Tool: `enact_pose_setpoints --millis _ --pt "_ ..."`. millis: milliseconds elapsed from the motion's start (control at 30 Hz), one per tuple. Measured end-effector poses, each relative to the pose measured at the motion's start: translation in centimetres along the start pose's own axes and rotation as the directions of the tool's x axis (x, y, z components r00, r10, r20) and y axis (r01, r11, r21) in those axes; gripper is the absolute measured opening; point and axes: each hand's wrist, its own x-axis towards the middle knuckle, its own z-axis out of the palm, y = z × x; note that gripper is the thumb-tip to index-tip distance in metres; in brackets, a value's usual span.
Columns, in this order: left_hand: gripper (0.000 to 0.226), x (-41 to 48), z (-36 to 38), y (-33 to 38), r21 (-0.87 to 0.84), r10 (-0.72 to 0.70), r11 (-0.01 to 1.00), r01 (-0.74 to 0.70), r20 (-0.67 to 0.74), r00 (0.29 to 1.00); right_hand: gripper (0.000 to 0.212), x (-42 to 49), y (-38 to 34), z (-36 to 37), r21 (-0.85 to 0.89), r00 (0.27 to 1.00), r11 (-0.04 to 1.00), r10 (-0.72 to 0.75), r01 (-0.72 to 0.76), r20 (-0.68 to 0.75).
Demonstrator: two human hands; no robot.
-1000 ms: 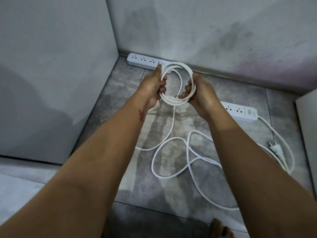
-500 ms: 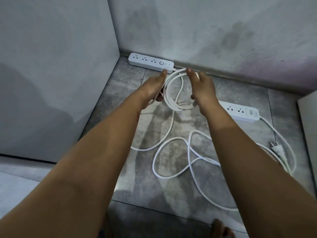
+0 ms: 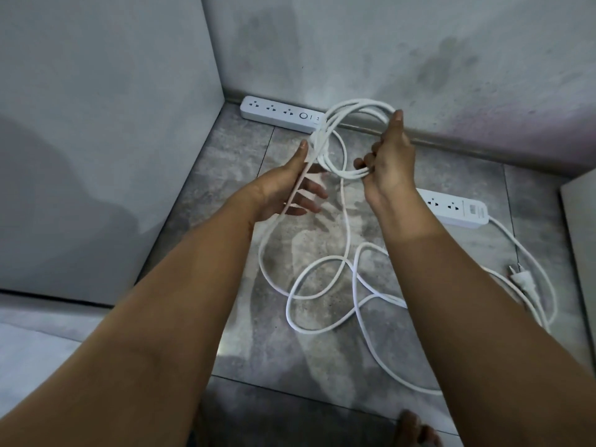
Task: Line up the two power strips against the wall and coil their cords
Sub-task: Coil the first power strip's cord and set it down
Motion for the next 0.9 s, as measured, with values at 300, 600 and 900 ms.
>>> enact_pose_setpoints --millis 300,600,900 --pt "0.045 0.8 -0.1 1.0 -0.2 0.105 0.97 -0.141 -0.18 0.978 0.036 -1.3 2.3 0.7 -0.172 0.99 0.975 0.141 -0.14 -0.009" --pt "0.038 1.7 -0.9 1.0 -0.349 0.095 0.903 -0.25 -0.404 0.91 0.057 -1.5 5.5 -1.3 -0.789 0.942 0.613 0.291 -0.047 0.169" --pt "0.06 0.6 0.0 1.5 0.133 0.128 0.987 -0.091 -0.309 0.942 0.082 -1.7 2.6 -0.7 -0.84 0.845 0.09 -0.063 0.535 0.531"
